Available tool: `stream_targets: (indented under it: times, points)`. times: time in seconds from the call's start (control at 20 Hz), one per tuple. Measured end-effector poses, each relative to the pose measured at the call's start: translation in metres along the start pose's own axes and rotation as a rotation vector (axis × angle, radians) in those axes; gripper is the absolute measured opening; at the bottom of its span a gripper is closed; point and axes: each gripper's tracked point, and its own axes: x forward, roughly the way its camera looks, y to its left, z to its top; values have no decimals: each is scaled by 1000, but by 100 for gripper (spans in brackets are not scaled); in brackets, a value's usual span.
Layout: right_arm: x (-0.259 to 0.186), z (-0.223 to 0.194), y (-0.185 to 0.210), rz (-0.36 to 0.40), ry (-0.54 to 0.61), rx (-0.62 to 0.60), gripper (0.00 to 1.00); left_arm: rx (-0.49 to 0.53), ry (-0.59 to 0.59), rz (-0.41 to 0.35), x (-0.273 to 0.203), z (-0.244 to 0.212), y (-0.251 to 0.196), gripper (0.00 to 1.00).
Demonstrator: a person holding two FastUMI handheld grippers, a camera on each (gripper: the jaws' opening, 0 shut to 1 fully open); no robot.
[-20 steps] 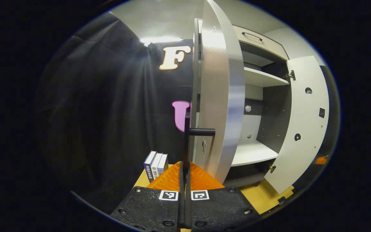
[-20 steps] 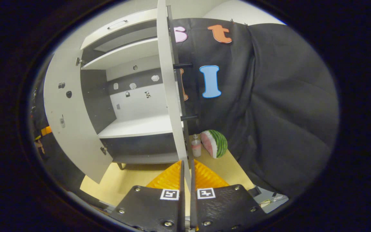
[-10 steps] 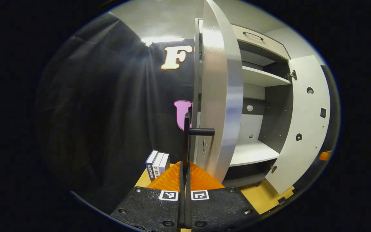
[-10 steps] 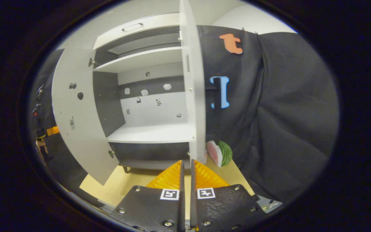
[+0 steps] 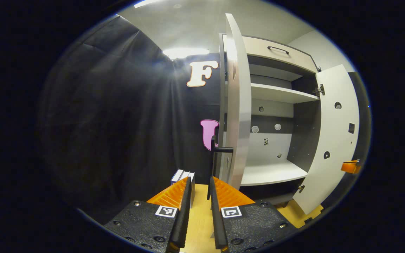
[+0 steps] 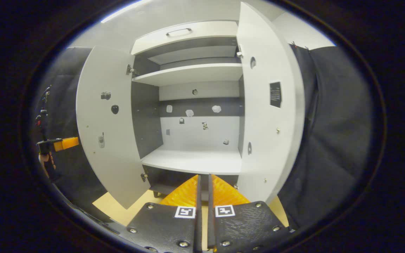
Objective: Open the right door of the double-door shoe cabinet with the right hand, and open the left door with the left hand.
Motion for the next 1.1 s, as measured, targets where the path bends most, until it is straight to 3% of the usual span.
stream_targets:
  times: [0.05, 0.2, 0.45, 0.7, 0.75, 0.9, 1.0, 1.05, 1.1]
  points:
    - [6, 6, 6, 9, -12, -9, 6, -9, -1, -8, -4, 1, -2, 31]
    - [20, 21, 20, 13, -45, -30, 6, -34, -29, -63, -4, 9, -23, 31]
    - [30, 74, 42, 2, -149, -2, 6, -17, -98, -224, 10, 30, -66, 32]
    - [12, 128, 38, -91, -226, -25, 6, -16, -125, -275, 22, 51, -89, 32]
    - [8, 138, 38, -102, -235, -20, 6, -27, -119, -290, 22, 54, -95, 28]
    - [-6, 171, 31, -132, -264, 15, 6, -28, -144, -317, 28, 70, -107, 31]
    - [-11, 192, 23, -165, -286, 59, 10, -7, -175, -283, 36, 81, -104, 32]
    - [-13, 198, 18, -181, -291, 89, 19, 6, -191, -256, 39, 85, -101, 32]
    - [-14, 202, 16, -188, -295, 120, 32, 15, -202, -236, 42, 88, -100, 48]
